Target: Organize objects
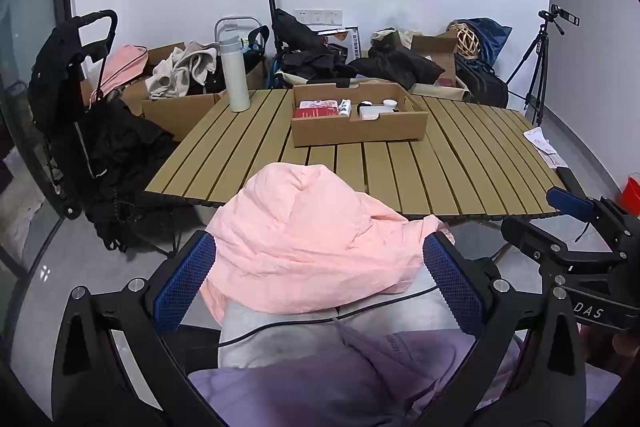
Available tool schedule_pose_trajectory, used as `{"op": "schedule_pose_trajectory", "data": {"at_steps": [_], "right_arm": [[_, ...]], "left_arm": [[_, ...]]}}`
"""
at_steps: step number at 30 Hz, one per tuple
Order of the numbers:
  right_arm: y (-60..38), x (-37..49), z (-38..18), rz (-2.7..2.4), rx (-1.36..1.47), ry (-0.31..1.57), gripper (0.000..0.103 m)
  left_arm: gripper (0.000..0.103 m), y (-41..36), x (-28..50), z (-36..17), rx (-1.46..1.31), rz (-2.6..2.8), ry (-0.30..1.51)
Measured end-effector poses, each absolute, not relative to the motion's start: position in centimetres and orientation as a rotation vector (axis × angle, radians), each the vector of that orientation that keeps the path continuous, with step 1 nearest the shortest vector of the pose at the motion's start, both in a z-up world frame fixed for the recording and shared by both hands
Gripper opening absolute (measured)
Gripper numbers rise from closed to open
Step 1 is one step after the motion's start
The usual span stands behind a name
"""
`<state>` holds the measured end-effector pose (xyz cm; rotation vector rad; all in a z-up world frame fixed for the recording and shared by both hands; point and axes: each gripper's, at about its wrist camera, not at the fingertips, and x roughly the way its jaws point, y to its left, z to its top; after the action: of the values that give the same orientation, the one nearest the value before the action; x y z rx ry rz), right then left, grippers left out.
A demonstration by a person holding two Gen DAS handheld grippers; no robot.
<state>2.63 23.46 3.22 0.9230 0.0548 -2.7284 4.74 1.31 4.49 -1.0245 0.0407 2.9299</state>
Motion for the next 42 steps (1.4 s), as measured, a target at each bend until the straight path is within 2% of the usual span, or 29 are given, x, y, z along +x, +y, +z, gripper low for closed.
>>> {"op": "schedule_pose_trajectory", "data": {"at_steps": [42], "right_arm": [[23.78,2.44,3.11,-2.729,0.942,0.042,0.088]], "left_arm": [[0.103,0.65,4.1,4.07,-1.084,2.924,0.057]]}}
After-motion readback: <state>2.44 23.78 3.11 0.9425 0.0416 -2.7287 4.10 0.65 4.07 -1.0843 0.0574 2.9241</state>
